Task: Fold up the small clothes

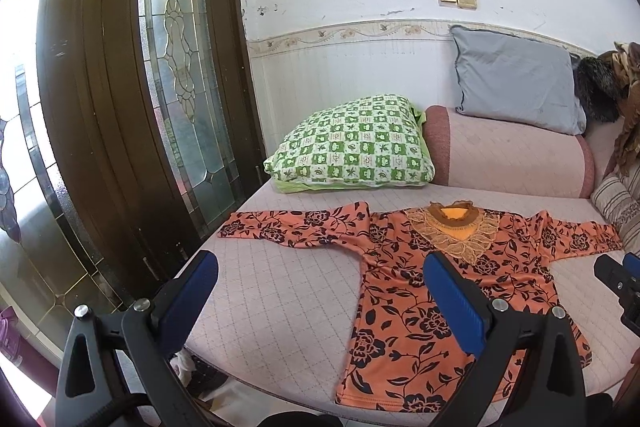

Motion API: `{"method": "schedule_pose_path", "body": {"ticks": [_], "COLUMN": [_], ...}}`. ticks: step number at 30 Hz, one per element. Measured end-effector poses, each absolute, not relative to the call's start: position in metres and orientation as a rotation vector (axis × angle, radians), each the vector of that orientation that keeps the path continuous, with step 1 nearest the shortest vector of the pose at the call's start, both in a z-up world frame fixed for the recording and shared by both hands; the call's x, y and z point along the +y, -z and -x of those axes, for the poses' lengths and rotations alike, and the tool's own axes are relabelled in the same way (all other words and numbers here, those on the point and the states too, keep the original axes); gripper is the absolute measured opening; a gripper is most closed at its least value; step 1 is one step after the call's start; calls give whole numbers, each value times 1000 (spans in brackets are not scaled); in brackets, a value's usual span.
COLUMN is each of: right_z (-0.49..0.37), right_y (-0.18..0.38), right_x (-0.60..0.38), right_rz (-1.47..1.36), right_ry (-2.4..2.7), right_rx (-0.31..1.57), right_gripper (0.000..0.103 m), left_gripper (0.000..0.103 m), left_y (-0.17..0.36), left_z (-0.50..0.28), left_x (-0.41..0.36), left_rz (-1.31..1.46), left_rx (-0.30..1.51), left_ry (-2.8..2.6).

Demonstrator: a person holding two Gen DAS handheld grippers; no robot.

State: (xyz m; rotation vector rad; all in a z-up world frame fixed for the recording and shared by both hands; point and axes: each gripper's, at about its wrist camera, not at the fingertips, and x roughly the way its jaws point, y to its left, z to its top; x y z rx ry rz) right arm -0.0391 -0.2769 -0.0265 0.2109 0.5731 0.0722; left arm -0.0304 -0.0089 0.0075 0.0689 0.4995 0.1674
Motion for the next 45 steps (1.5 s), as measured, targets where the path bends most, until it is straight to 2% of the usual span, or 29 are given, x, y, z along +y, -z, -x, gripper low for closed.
{"method": "schedule_pose_path", "body": {"ticks": [13,27,45], "right_z": [38,34,51], "right_y": [26,25,11], "right_x": [-278,-287,-302], "right_rz": [-203,-100,-104], "right_ry": [-60,57,97], "right_rx": [586,651,617], "right_gripper": [88,88,88], "left_gripper": [102,102,102], "left_y": [-10,-11,-20], "left_z": [31,38,58], "left_x": [-18,-69,-96], "left_rz": [-83,-156,-197], "left_rx": [502,506,489], "left_ry": [-156,-62,-14]}}
